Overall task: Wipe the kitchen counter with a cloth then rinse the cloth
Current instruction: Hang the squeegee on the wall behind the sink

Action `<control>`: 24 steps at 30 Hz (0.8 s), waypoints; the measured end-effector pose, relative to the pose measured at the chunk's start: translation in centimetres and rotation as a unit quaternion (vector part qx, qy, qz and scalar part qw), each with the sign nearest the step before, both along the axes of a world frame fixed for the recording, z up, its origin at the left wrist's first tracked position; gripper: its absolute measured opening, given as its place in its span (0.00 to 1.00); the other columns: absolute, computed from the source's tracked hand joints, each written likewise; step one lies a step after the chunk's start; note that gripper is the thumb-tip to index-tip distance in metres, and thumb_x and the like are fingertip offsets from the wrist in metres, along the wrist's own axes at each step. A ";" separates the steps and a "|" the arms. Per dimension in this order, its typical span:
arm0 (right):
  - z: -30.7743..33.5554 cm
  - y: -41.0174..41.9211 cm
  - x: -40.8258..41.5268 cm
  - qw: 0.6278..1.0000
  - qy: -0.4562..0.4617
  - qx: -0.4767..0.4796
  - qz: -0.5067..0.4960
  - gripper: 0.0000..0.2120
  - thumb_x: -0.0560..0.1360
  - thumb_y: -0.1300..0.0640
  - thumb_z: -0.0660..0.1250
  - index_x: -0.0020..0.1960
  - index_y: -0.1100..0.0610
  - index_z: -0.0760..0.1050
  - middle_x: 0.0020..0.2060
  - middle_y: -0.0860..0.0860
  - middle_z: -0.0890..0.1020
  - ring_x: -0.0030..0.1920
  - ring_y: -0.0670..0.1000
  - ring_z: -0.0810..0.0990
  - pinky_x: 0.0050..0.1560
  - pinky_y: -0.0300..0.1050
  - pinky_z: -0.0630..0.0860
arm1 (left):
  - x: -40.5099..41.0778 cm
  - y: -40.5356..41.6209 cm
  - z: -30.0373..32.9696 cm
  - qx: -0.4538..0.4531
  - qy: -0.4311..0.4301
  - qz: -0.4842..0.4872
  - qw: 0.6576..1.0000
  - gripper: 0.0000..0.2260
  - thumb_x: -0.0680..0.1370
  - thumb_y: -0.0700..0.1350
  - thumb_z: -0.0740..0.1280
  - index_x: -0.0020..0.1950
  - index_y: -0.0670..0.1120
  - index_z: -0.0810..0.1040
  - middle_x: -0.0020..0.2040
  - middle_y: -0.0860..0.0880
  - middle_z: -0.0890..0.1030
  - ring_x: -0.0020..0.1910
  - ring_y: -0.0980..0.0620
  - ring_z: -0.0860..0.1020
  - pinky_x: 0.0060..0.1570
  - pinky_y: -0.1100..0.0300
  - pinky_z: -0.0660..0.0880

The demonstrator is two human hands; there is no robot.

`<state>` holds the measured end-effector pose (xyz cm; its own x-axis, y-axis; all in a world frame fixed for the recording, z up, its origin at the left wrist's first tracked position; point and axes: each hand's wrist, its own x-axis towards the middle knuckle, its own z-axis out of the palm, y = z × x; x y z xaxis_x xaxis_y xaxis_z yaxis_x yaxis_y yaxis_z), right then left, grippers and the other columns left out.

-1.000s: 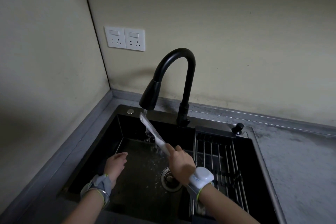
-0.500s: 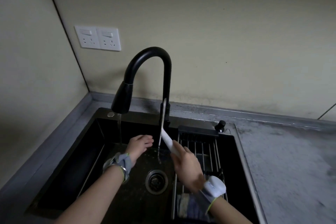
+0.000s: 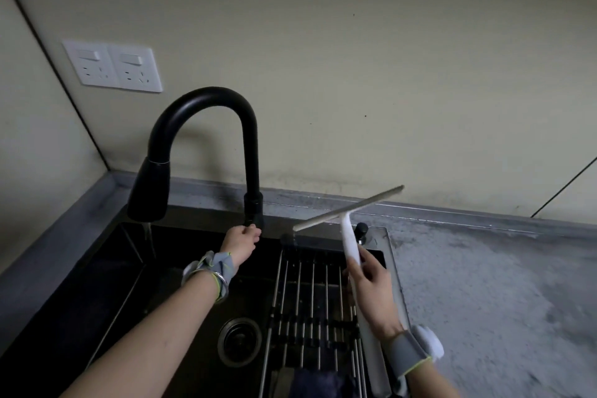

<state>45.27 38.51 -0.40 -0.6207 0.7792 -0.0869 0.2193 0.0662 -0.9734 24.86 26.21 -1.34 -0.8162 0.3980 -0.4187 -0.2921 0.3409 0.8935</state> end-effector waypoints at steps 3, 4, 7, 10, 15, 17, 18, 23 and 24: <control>-0.2 1.7 0.4 0.996 0.041 -0.080 -0.022 0.12 0.79 0.61 0.61 0.62 0.55 0.74 0.31 0.52 0.74 0.25 0.47 0.69 0.22 0.39 0.68 | -0.4 1.4 0.4 0.014 -0.001 0.023 1.000 0.16 0.83 0.40 0.54 0.64 0.32 0.72 0.46 0.45 0.77 0.43 0.52 0.74 0.47 0.62 0.72; -0.1 1.9 0.4 0.993 0.055 -0.103 -0.027 0.11 0.79 0.61 0.61 0.60 0.56 0.74 0.32 0.53 0.75 0.25 0.48 0.69 0.22 0.39 0.67 | -0.7 1.6 0.6 0.016 -0.001 0.035 0.999 0.15 0.83 0.40 0.54 0.64 0.32 0.72 0.41 0.48 0.75 0.39 0.55 0.72 0.42 0.65 0.70; 0.2 3.3 1.0 0.979 0.119 -0.168 -0.001 0.06 0.79 0.61 0.59 0.52 0.59 0.74 0.33 0.54 0.74 0.25 0.47 0.68 0.20 0.37 0.65 | -0.8 2.3 0.4 0.019 0.000 0.061 0.998 0.15 0.83 0.39 0.54 0.64 0.32 0.72 0.39 0.49 0.73 0.37 0.57 0.71 0.38 0.67 0.67; 0.8 4.4 1.4 0.955 0.175 -0.235 0.047 0.04 0.79 0.60 0.57 0.47 0.59 0.70 0.34 0.54 0.73 0.24 0.45 0.68 0.18 0.34 0.64 | -0.4 1.9 0.4 0.032 -0.006 0.043 0.999 0.15 0.83 0.39 0.55 0.66 0.34 0.71 0.56 0.42 0.78 0.52 0.49 0.76 0.51 0.61 0.71; -0.5 5.4 2.0 0.983 -0.140 0.115 0.036 0.08 0.80 0.61 0.57 0.54 0.62 0.74 0.35 0.59 0.77 0.30 0.56 0.75 0.31 0.45 0.70 | 0.0 0.0 -0.2 0.022 -0.001 0.039 0.999 0.14 0.83 0.39 0.56 0.66 0.36 0.71 0.66 0.39 0.74 0.59 0.48 0.74 0.49 0.63 0.72; -1.0 5.2 2.3 0.953 -0.211 0.217 0.029 0.10 0.80 0.61 0.56 0.54 0.63 0.74 0.36 0.61 0.78 0.35 0.59 0.77 0.36 0.50 0.72 | 0.2 -1.1 -0.7 0.009 0.005 0.045 0.999 0.14 0.82 0.39 0.56 0.65 0.35 0.72 0.65 0.37 0.74 0.57 0.48 0.73 0.42 0.66 0.70; -1.0 5.0 2.3 0.961 -0.190 0.199 0.026 0.09 0.80 0.61 0.56 0.54 0.62 0.74 0.33 0.59 0.77 0.32 0.57 0.76 0.34 0.49 0.72 | 0.2 -1.7 -1.0 0.008 0.007 0.048 0.999 0.14 0.82 0.38 0.56 0.65 0.35 0.72 0.65 0.37 0.73 0.58 0.47 0.74 0.43 0.65 0.70; -0.1 3.9 2.9 1.000 -0.009 -0.008 0.011 0.08 0.79 0.61 0.60 0.55 0.55 0.75 0.30 0.53 0.72 0.24 0.48 0.68 0.20 0.38 0.66 | 0.8 -4.8 -1.9 -0.010 -0.005 0.061 0.998 0.13 0.82 0.37 0.57 0.64 0.35 0.73 0.65 0.37 0.74 0.65 0.43 0.73 0.52 0.59 0.71; 0.4 3.5 3.1 0.997 0.033 -0.063 0.022 0.07 0.79 0.61 0.61 0.54 0.56 0.76 0.30 0.54 0.73 0.24 0.48 0.68 0.20 0.37 0.66 | 1.0 -5.5 -2.0 -0.012 -0.007 0.064 0.998 0.13 0.82 0.38 0.57 0.64 0.36 0.74 0.65 0.38 0.75 0.65 0.43 0.73 0.56 0.57 0.70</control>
<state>48.33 42.02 -0.03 -0.6610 0.7373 -0.1395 0.1533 -0.0493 -0.9870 25.86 20.68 -3.30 -0.8539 0.2815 -0.4378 -0.3461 0.3211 0.8815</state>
